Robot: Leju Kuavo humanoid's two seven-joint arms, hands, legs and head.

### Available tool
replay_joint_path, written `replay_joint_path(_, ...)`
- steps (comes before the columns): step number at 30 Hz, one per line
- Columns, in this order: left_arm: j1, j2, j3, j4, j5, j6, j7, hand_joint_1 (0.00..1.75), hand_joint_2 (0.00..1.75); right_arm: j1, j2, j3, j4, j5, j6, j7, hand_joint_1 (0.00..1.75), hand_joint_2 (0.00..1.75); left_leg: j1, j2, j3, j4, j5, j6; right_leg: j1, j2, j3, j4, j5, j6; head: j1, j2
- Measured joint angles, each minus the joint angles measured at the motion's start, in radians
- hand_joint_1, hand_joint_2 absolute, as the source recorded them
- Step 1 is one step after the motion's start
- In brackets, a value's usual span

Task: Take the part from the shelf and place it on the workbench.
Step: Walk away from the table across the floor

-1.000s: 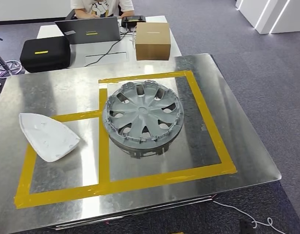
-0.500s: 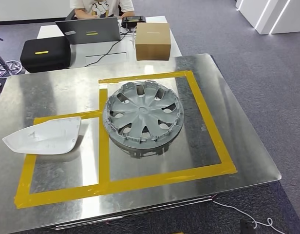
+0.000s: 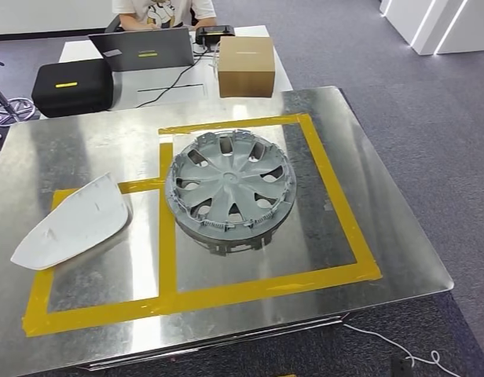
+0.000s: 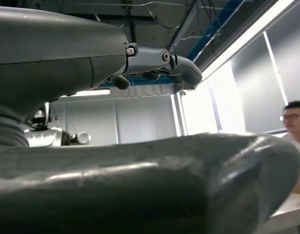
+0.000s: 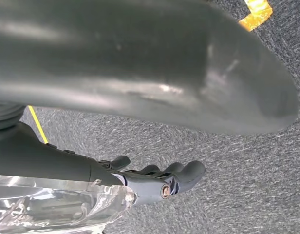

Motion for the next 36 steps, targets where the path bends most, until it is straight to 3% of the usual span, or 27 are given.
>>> replay_joint_path(8, 0.008, -0.056, 0.225, 0.009, -0.118, -0.024, -0.095, 0.00, 0.00, 0.001, 0.000, -0.019, 0.000, -0.014, -0.003, 0.000, 0.00, 0.00, 0.000, 0.000, 0.000, 0.000, 0.000, 0.000, 0.000, 0.000, 0.000, 0.000, 0.000, 0.000, 0.000, 0.000)
replay_joint_path(19, -0.029, -0.130, 0.476, 0.024, -0.290, -0.027, -0.105, 0.00, 0.00, 0.000, 0.000, -0.032, 0.000, -0.023, -0.006, 0.000, 0.00, 0.00, 0.001, 0.000, 0.001, 0.000, 0.000, 0.000, 0.001, -0.001, 0.000, 0.000, 0.000, 0.000, 0.000, 0.000)
replay_joint_path(29, -0.038, -0.153, 0.536, 0.025, -0.324, -0.043, -0.073, 0.00, 0.00, -0.001, 0.001, -0.043, 0.000, -0.024, -0.007, -0.003, 0.00, 0.00, 0.001, 0.000, 0.001, 0.000, 0.000, 0.000, 0.001, -0.001, 0.001, 0.000, 0.000, 0.000, 0.000, 0.000)
replay_joint_path(36, 0.038, -0.208, 0.487, 0.006, -0.327, -0.091, 0.082, 0.00, 0.00, -0.001, 0.002, -0.047, 0.000, -0.023, -0.011, 0.009, 0.00, 0.00, 0.001, 0.000, 0.001, 0.000, -0.001, -0.001, 0.001, -0.001, 0.000, -0.001, 0.000, -0.001, 0.000, 0.000)
